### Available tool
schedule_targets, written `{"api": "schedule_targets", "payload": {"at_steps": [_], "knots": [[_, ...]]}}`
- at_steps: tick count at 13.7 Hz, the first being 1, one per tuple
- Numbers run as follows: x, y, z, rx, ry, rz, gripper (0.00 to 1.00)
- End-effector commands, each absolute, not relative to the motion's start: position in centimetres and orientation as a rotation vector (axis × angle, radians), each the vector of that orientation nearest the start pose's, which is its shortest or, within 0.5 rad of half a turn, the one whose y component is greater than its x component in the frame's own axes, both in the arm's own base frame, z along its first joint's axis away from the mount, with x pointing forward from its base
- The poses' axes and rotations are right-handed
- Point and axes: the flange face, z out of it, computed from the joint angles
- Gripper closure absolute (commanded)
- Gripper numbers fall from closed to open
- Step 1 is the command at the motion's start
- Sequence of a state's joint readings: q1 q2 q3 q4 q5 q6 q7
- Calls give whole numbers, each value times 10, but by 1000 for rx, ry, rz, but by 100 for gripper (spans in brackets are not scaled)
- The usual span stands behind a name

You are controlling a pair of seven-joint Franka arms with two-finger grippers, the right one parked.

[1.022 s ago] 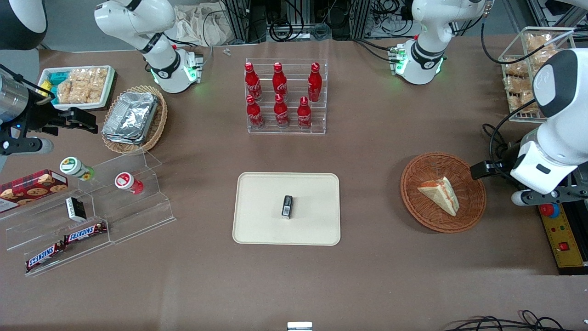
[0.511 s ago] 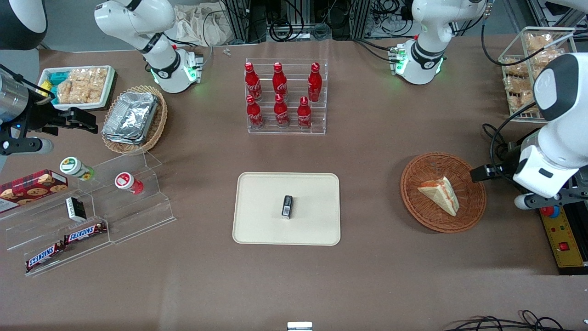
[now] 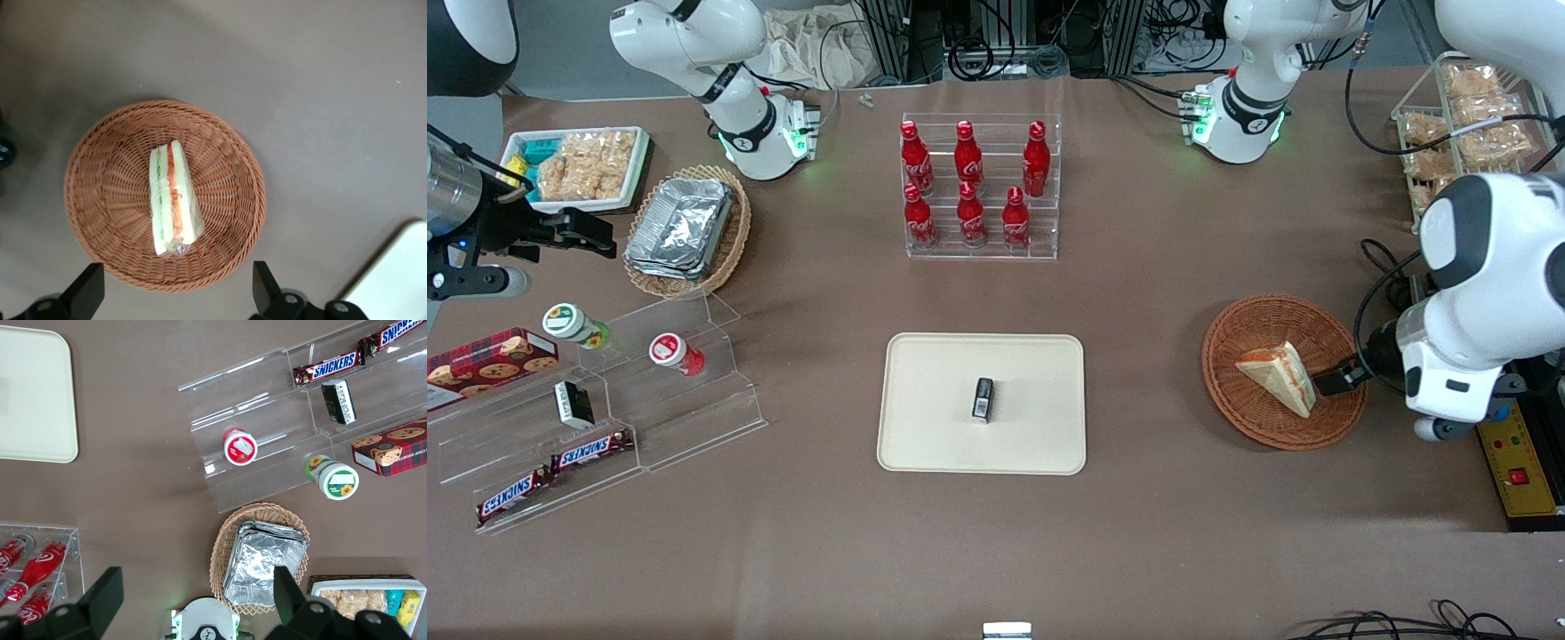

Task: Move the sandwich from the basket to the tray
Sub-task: 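Move the left gripper over the wrapped sandwich in the wicker basket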

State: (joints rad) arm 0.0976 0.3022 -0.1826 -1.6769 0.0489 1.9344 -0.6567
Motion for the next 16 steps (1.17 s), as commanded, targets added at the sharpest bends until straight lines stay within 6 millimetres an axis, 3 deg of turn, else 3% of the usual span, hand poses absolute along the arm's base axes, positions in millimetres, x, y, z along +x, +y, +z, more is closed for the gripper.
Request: {"api": "schedule_targets", "payload": {"at_steps": [1, 7, 16], "knots": [[622, -36, 400, -2975, -958, 52, 0], [585, -32, 347, -2878, -1112, -95, 0], [578, -37, 308, -2778, -1317, -120, 0]]}}
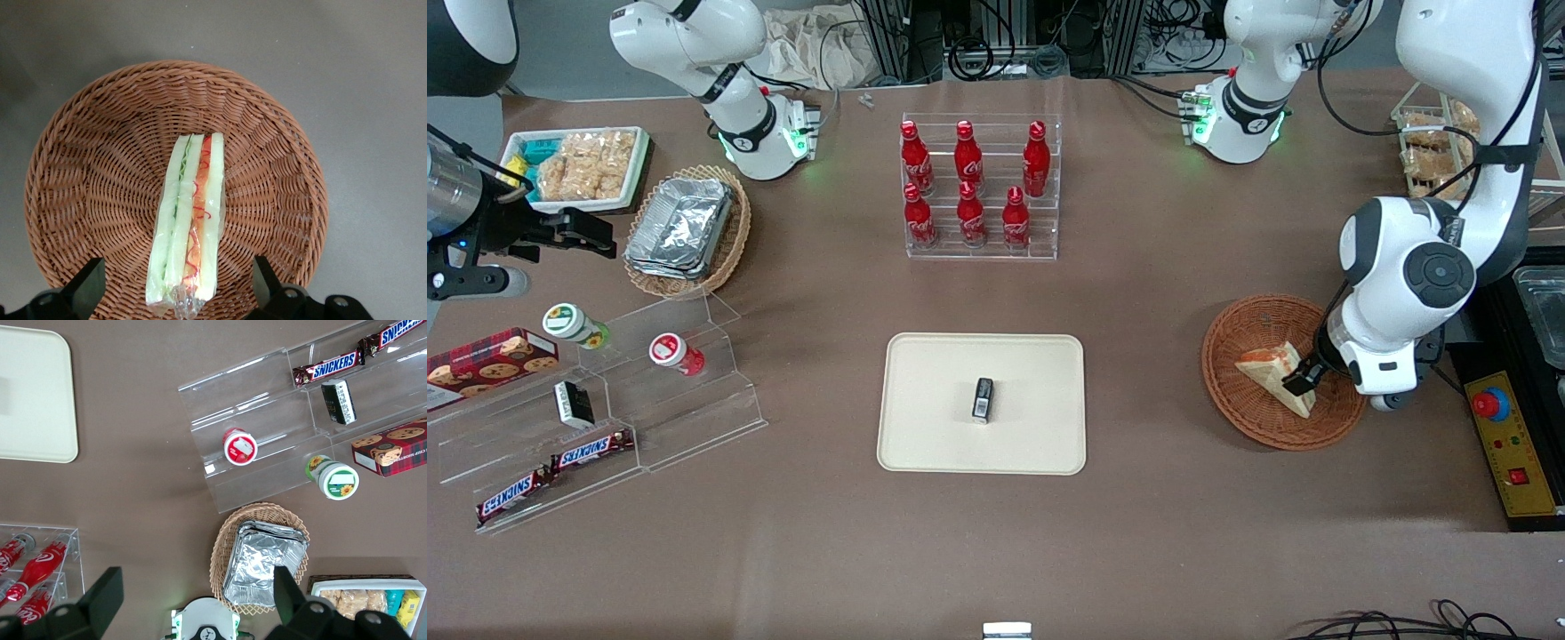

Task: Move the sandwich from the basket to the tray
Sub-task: 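Lower the left gripper and close it on the wrapped sandwich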

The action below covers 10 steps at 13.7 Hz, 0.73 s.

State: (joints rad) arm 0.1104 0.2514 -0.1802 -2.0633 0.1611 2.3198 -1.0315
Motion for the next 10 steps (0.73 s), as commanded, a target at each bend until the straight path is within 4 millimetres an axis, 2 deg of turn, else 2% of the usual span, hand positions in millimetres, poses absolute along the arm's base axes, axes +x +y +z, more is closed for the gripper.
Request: {"api": "schedule_targets", "payload": {"at_steps": [1, 5, 10], "knots": [[579, -38, 305, -2773, -1329, -118, 0], [579, -38, 291, -2760, -1367, -104, 1], [580, -39, 284, -2763, -1376, -104, 1]]}}
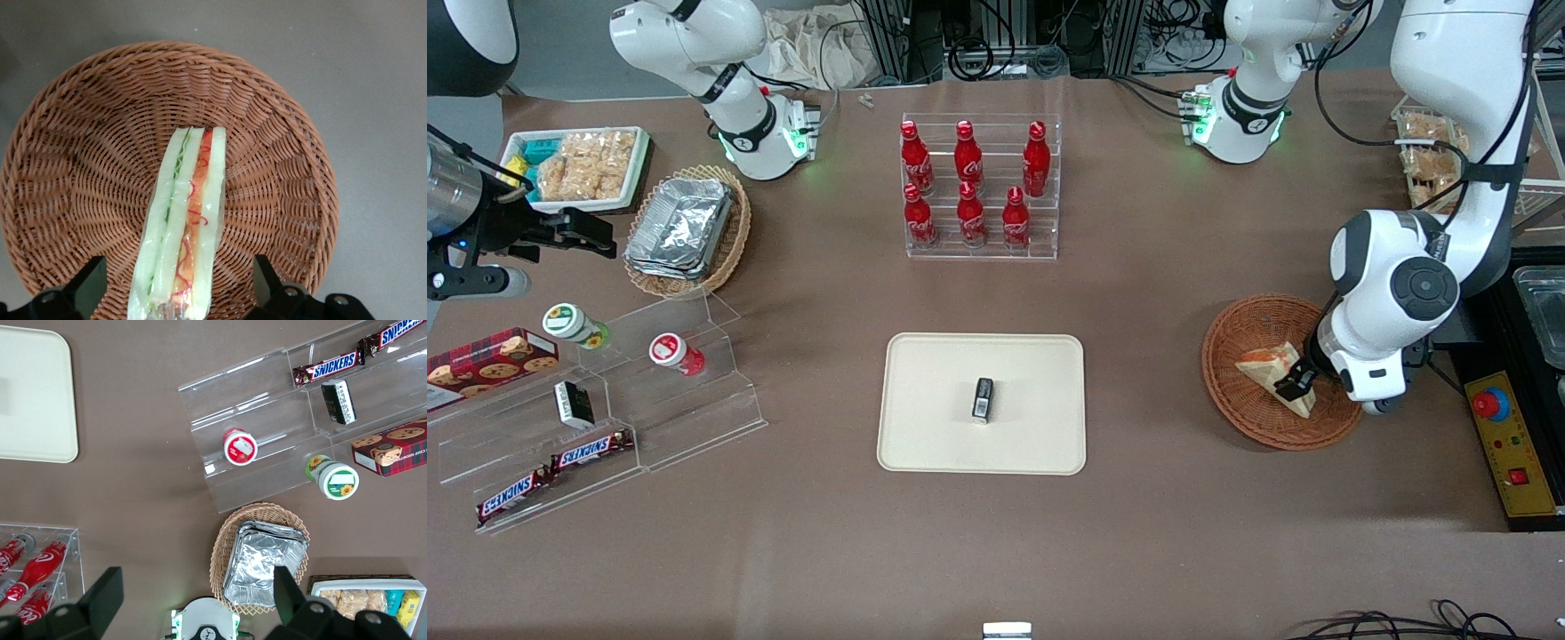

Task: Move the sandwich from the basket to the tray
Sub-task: 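Lower the left gripper and close it on the wrapped sandwich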

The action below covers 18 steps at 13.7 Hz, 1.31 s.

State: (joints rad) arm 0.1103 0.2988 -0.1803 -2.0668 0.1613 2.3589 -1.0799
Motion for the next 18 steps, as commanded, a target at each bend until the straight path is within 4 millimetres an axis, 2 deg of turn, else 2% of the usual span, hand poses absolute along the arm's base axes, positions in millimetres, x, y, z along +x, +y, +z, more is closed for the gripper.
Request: {"api": "schedule_targets", "payload": {"at_steps": [1, 8, 9, 10, 12, 13, 17, 18], "knots": [[581, -39, 282, -2763, -1388, -110, 1], [568, -41, 251, -2769, -1417, -103, 1], [568, -41, 250, -2763, -1428, -101, 6], [569, -41, 250, -2754, -1450, -103, 34], [570, -41, 247, -2753, -1450, -95, 84], [573, -42, 246, -2758, -1446, -96, 100], [580, -46, 256, -2738, -1419, -47, 100], [584, -49, 268, -2726, -1388, -19, 100]]}}
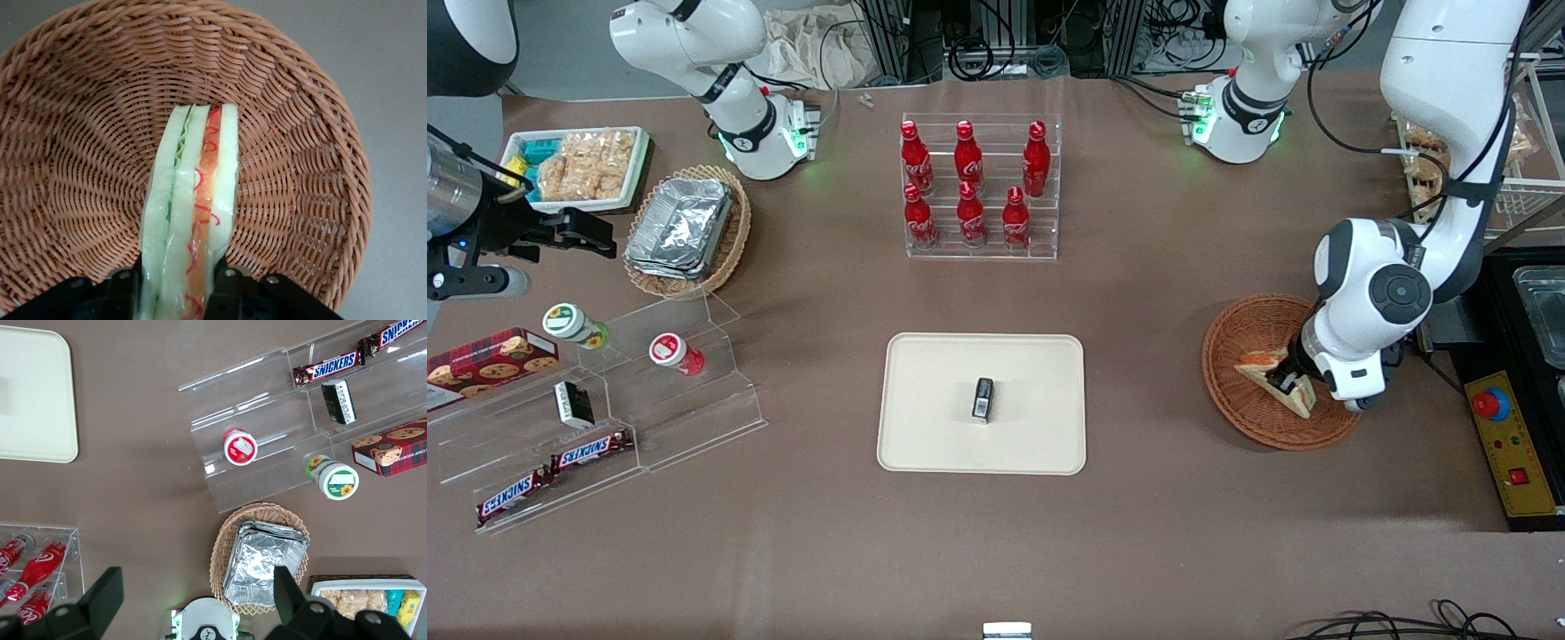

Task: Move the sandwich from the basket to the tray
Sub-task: 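Lower the left gripper and close it on the wrapped sandwich, then lift the sandwich and carry it toward the cream tray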

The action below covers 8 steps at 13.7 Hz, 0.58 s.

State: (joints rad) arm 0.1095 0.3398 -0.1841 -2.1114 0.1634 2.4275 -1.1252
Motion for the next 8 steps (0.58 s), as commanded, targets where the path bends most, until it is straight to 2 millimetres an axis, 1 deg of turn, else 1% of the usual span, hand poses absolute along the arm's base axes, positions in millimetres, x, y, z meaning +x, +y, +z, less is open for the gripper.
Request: {"api": "schedule_targets", "payload": {"at_steps": [1, 2, 3, 5, 8], "knots": [[588, -58, 286, -2741, -1307, 9, 100], [595, -65, 309, -2761, -1234, 16, 100], [603, -69, 332, -2764, -1199, 25, 100], [610, -87, 375, -2785, -1072, 100, 100], [621, -121, 459, -2873, -823, 154, 100]]}}
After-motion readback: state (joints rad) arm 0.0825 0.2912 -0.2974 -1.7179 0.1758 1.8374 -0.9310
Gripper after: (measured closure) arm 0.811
